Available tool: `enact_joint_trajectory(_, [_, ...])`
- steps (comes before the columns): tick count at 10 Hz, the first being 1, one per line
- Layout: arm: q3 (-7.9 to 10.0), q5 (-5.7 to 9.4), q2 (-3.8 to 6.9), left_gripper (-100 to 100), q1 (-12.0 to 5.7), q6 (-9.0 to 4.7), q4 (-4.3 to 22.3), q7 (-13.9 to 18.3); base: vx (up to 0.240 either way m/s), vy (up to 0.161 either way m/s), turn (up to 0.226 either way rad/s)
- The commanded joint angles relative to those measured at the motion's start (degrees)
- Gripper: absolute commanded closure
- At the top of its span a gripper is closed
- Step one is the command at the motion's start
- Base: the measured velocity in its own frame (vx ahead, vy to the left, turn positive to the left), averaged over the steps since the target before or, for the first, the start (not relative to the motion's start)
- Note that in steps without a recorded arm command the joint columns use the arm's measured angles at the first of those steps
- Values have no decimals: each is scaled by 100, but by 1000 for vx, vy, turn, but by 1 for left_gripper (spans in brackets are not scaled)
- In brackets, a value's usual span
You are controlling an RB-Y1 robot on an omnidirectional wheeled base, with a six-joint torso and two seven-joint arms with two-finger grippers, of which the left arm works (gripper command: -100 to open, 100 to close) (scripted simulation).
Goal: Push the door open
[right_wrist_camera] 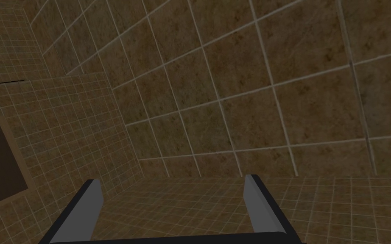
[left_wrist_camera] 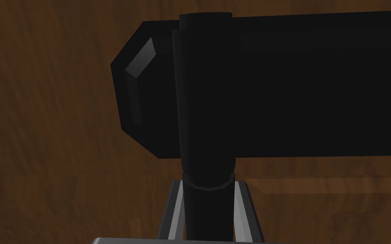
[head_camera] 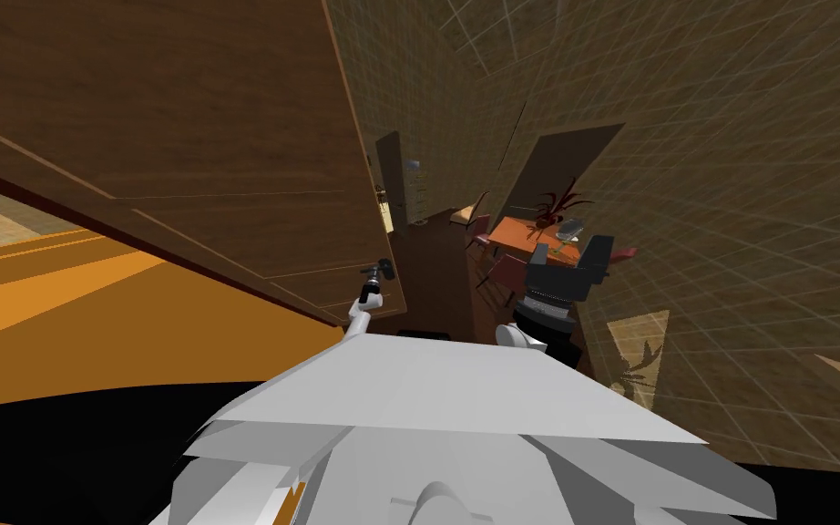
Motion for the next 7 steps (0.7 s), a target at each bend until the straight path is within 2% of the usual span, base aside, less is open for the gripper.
enact_joint_trajectory(1, [133, 14, 11, 100, -5, -7, -48, -23, 172, -76, 73])
enact_joint_trajectory(5, [351, 40, -68, 100, -24, -16, -15, -63, 171, -78, 74])
enact_joint_trajectory(6, [314, 41, -45, 100, -3, -15, 10, -42, 71, -34, 44])
enact_joint_trajectory(7, [412, 58, -16, 100, -5, -24, 5, -58, 97, -34, 46])
